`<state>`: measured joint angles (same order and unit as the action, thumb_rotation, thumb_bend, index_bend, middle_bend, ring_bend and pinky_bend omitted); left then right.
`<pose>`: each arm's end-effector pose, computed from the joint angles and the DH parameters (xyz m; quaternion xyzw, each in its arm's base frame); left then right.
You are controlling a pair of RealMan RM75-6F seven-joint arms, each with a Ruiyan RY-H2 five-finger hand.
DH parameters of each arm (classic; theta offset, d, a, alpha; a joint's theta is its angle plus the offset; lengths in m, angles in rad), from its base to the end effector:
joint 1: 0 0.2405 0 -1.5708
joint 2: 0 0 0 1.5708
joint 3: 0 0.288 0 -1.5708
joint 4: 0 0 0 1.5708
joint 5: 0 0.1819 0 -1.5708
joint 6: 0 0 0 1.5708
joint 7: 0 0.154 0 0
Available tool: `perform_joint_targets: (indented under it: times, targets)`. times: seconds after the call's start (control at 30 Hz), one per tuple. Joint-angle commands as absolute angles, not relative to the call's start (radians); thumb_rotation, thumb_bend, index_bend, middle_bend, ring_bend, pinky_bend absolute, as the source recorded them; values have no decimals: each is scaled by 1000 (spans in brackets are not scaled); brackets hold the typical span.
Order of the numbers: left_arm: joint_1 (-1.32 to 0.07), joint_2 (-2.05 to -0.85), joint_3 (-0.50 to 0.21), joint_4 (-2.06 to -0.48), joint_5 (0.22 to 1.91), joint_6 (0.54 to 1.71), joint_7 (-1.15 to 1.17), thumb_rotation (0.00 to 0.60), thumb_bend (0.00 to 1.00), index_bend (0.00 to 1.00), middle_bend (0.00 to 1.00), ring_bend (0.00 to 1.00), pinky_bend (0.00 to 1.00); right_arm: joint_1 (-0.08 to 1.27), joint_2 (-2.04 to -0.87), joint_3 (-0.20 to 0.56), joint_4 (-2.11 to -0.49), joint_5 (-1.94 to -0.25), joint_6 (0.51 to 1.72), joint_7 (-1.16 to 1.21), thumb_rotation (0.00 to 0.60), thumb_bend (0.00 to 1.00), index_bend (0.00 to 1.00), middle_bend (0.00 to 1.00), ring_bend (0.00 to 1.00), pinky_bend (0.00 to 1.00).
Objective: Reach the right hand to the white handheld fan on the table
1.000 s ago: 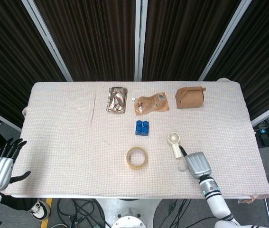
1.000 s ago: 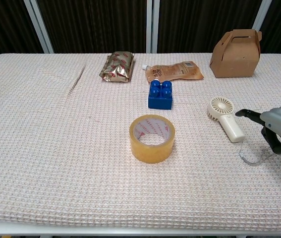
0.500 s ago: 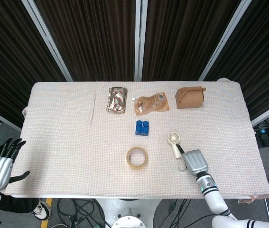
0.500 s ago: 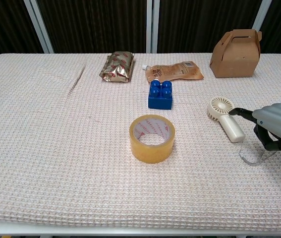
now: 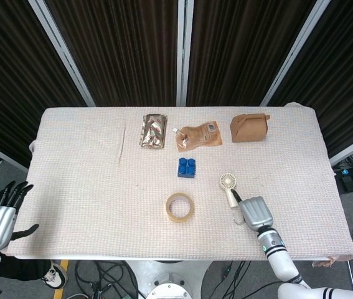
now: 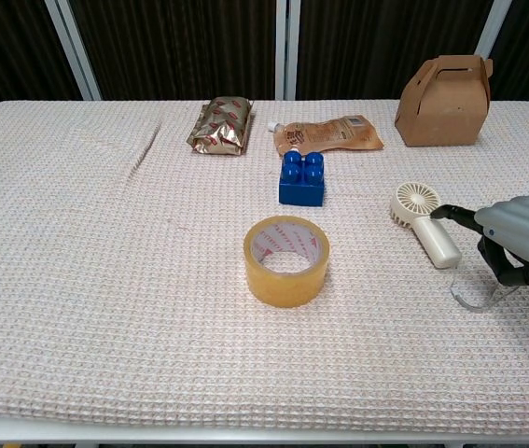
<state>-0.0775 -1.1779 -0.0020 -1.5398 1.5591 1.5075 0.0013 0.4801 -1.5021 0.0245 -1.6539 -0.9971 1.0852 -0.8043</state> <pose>-0.3334 0.1804 0.1771 -0.6173 -0.3800 -0.3851 0.5711 -0.2612 -0.2721 0.0083 0.7729 -0.3609 0.1830 0.4888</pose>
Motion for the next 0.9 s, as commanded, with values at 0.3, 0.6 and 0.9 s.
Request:
perform_joint_targets:
  times: [0.3,0.6,0.9]
  targets:
    - [-77,-1178,-3,-1539,1558,1507,2,600,0,123,85,9,157,497,-1511,12,-1650,-958,1083,-819,600,1000,0,903,784,619]
    - [-77,-1178,-3,-1537,1559,1509,-1,600,0,123,85,9,157,503,-1523,-6,-1635,-937,1074,-814,600,1000,0,903,784,619]
    - [-76,-1178,-4,-1538,1560,1511,-2,600,0,123,85,9,157,507,-1508,0,-1647,-967,1097,-779,600,1000,0,903,784,619]
